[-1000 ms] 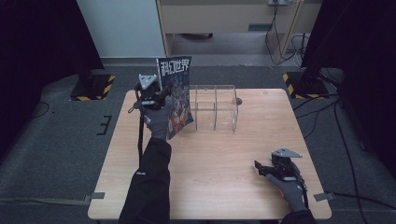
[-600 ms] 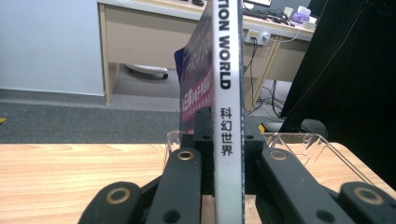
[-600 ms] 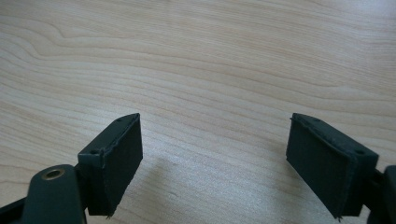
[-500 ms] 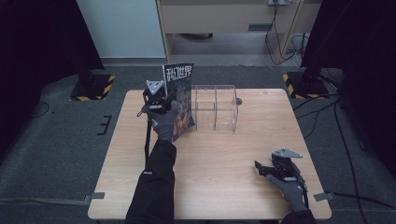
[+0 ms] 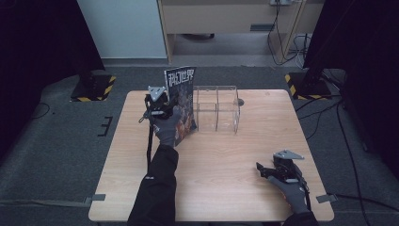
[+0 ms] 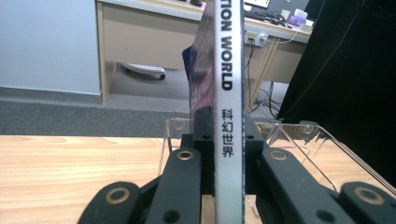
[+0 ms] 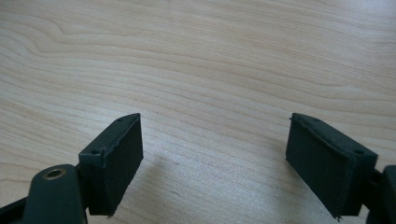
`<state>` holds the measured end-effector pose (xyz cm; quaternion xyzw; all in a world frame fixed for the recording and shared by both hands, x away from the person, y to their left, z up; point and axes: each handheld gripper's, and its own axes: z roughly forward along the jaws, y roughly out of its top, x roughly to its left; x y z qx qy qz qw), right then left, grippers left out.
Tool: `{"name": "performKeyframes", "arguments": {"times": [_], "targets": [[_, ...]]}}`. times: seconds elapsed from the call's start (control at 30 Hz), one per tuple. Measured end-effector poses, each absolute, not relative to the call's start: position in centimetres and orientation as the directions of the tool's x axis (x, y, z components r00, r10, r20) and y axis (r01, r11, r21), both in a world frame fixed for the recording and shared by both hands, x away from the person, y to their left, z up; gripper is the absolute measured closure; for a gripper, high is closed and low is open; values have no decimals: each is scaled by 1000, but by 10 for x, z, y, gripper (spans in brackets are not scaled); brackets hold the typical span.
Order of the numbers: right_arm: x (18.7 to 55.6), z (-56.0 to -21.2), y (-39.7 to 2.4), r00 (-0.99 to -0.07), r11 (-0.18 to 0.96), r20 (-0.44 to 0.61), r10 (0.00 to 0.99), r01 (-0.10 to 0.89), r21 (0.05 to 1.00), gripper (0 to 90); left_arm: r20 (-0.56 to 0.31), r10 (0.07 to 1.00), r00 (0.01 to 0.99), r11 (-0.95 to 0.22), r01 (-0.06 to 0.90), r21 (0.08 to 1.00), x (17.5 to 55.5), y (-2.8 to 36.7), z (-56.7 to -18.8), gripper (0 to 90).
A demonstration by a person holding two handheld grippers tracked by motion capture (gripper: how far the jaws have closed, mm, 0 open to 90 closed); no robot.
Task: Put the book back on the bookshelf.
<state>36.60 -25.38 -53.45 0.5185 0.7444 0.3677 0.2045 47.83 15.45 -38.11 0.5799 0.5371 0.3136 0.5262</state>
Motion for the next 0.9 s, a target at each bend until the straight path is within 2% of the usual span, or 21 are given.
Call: {"name": "performKeyframes", "arguments": {"times": [0.37,0.9], "targets": [[366,-534,-253,-374,192,72,925,622,759,188,-187,950,249,110,291,950,452,164,-394,813],[365,-534,-253,-377,201,60,924,616,762,188,-235,930,282,155,278,948,411,184,-416,814]]}}
